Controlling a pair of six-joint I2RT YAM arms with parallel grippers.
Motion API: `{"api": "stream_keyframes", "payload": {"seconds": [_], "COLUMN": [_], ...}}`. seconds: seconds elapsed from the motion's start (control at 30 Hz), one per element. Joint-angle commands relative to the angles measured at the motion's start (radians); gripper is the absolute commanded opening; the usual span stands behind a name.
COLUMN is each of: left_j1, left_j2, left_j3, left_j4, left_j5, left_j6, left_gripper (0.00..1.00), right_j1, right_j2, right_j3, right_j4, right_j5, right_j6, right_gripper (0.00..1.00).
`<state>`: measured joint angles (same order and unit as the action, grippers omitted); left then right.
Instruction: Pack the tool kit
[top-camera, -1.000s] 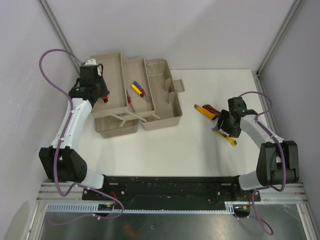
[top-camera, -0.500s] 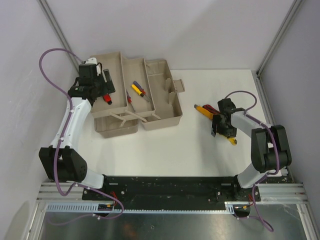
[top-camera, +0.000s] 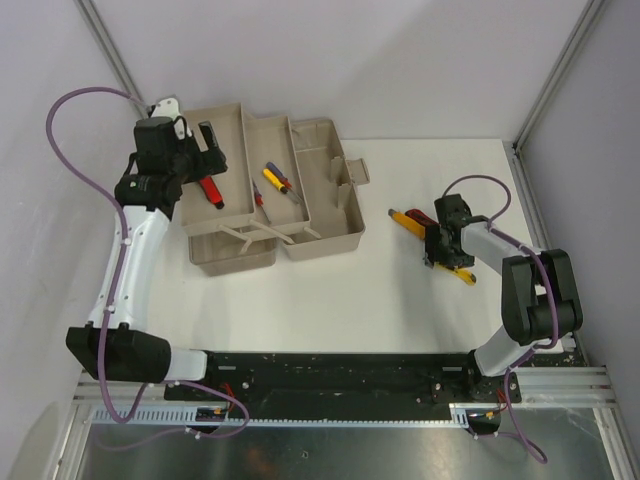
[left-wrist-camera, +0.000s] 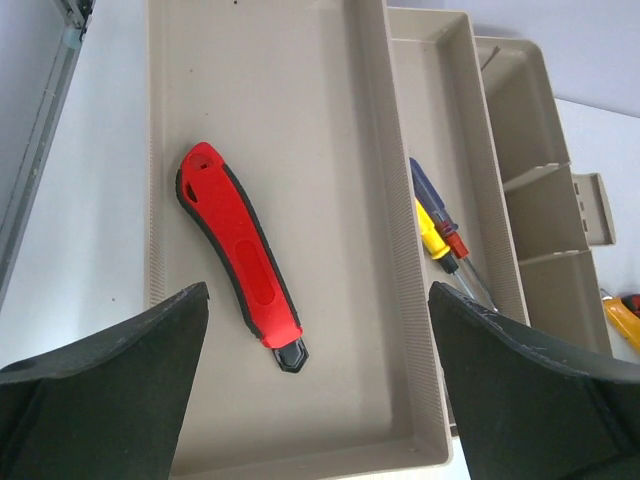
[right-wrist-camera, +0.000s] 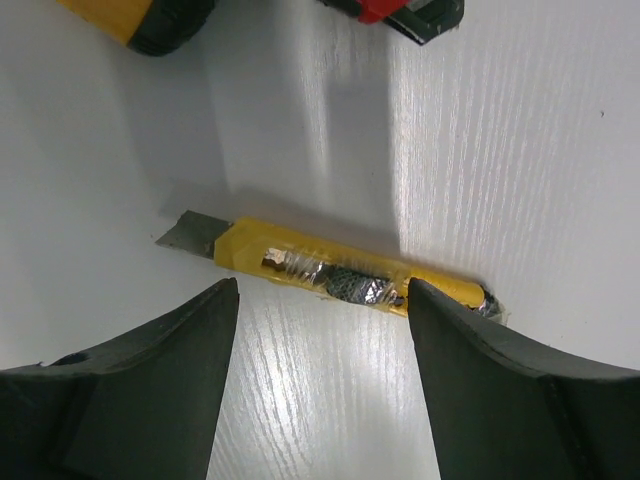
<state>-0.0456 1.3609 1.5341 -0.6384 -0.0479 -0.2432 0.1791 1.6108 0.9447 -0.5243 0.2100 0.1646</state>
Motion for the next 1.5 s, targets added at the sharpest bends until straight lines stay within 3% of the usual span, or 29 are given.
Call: {"api": "stream_keyframes", "payload": {"seconds": [0.0, 0.27, 0.57, 0.73, 0.93, 1.1, 1.27, 1.47], "left_j1": [0.001, 0.002, 0.001, 0.000, -0.022, -0.092, -0.183, -0.290], "left_j2": [-0.033, -0.044, -0.049, -0.068, -0.086, -0.091, -0.091, -0.077], "left_j3": [0.031, 0.017, 0.017, 0.007, -0.015, -0.025, -0.028, -0.047], "left_j4": [0.003, 0.003, 0.005, 0.004, 0.004, 0.005, 0.007, 0.024], "left_j5": [0.054, 0.112, 0.166, 0.225, 0.259, 0.239, 0.232, 0.276], "left_j6": [0.022, 0.010, -0.003, -0.005, -0.009, -0.002, 0.000, -0.041], "left_gripper": [0.95, 0.96, 0.96, 0.96, 0.96, 0.97, 0.96, 0.97], "right_j1": [-0.020, -0.040, -0.052, -0.023, 0.035, 0.051, 0.059, 0.046], "right_j2": [-0.022, 0.032, 0.057, 0.062, 0.075, 0.093, 0.073, -0.044], "right_j3": [0.038, 0.038, 0.039, 0.039, 0.037, 0.034, 0.033, 0.034], "right_j4": [0.064, 0.096, 0.084, 0.051, 0.021, 0.022, 0.034, 0.082], "right_j5": [-0.016, 0.010, -0.095, -0.146, -0.104, -0.098, -0.120, -0.295], "right_j6": [-0.052, -0.079, 0.002, 0.065, 0.145, 0.194, 0.197, 0.199], "right_gripper": [0.73, 0.71, 0.68, 0.53, 0.34, 0.24, 0.03, 0.00]}}
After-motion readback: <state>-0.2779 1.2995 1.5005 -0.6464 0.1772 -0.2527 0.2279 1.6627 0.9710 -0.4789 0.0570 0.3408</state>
